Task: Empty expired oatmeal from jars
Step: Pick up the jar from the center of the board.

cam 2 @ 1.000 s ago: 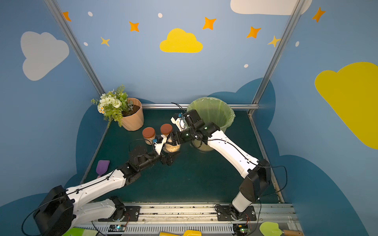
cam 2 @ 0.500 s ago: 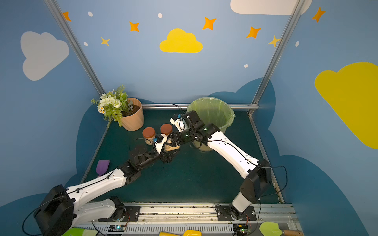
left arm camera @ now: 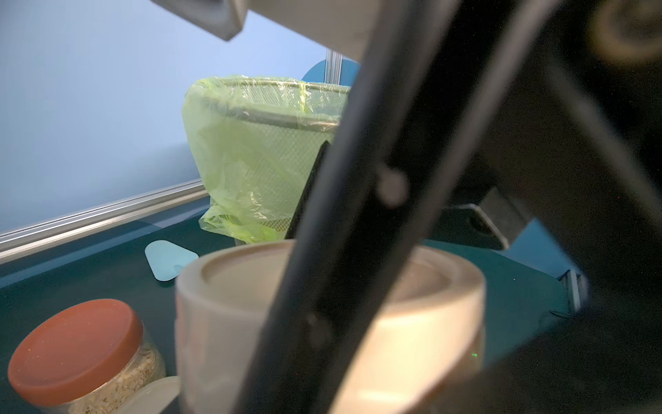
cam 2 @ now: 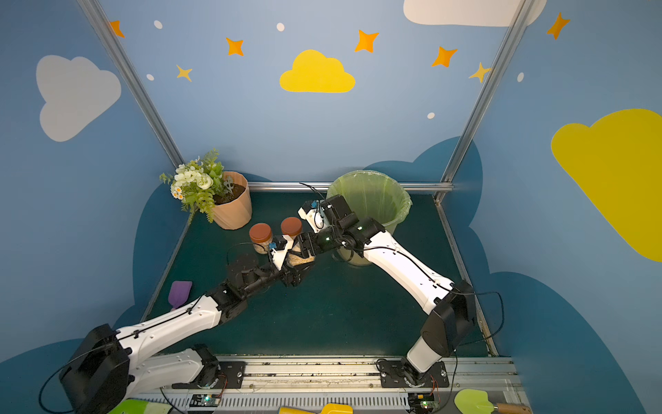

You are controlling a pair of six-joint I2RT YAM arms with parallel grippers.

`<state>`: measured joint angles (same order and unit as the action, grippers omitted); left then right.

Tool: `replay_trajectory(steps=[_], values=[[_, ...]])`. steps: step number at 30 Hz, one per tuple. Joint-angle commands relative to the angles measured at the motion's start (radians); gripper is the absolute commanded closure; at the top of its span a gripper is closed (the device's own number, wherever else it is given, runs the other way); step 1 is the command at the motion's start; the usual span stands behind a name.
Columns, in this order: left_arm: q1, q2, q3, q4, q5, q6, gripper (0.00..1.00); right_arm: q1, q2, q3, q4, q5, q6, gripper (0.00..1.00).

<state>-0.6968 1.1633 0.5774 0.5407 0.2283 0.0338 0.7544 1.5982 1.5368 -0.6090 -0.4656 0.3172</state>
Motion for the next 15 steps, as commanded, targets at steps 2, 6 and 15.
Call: replay_trajectory(steps=[2, 6, 15], values=[[0.000, -0.016, 0.024, 0.012, -0.050, 0.056, 0.63, 0.004, -0.061, -0.009, 0.065, -0.046, 0.013, 0.33], [0.000, -0.012, 0.043, 0.025, -0.044, 0.088, 0.72, 0.005, -0.069, -0.025, 0.077, -0.061, 0.022, 0.17], [0.002, 0.014, 0.069, 0.077, -0.029, 0.103, 0.83, 0.011, -0.100, -0.066, 0.074, -0.027, 0.023, 0.03]])
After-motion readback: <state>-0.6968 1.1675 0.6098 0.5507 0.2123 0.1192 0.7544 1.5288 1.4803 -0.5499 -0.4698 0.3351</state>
